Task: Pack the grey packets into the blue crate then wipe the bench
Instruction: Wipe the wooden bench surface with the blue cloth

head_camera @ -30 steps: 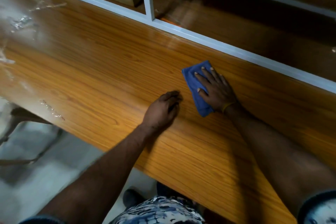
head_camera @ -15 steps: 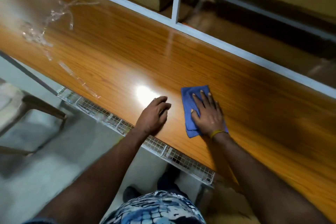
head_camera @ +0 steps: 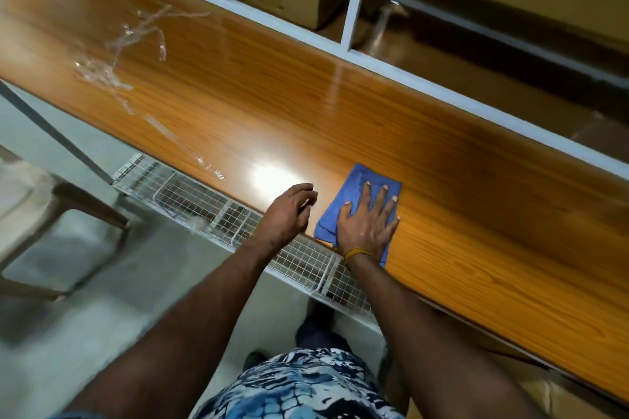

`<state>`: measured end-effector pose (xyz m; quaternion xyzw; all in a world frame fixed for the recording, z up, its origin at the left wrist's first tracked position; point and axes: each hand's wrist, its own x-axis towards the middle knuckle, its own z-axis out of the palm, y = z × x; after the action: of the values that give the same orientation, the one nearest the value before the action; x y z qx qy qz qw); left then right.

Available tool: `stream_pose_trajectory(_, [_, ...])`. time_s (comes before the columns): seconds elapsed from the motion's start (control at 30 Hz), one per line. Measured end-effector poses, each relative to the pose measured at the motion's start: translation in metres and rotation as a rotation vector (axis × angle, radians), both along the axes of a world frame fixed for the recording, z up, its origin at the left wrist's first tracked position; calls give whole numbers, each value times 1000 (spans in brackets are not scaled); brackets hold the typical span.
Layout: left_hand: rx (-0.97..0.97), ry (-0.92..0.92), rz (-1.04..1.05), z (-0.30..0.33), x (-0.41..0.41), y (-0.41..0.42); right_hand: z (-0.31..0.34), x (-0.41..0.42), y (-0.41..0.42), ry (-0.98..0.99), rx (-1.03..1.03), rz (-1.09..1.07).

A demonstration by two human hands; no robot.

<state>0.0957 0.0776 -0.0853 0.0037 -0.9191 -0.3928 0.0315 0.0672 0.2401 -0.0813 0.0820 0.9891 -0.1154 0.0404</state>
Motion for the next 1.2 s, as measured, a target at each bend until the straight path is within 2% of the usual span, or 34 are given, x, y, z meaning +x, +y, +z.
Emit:
stream_pose_trajectory(0.37, [-101,17,53,-3,-54,-49,1,-65,-39,31,9,-20])
stream_pose_trajectory(0.9, [-194,72,66,-3,-165,-72,-13,-253,-64,66,-96,-87])
stream_pose_trajectory(1.07, [-178,77,42,-4,-189,-78,-16,-318,-72,53,-86,-5])
stream_pose_trajectory(1.2, [-179,75,25,-5,-205,-81,-18,-359,-82,107,9,276])
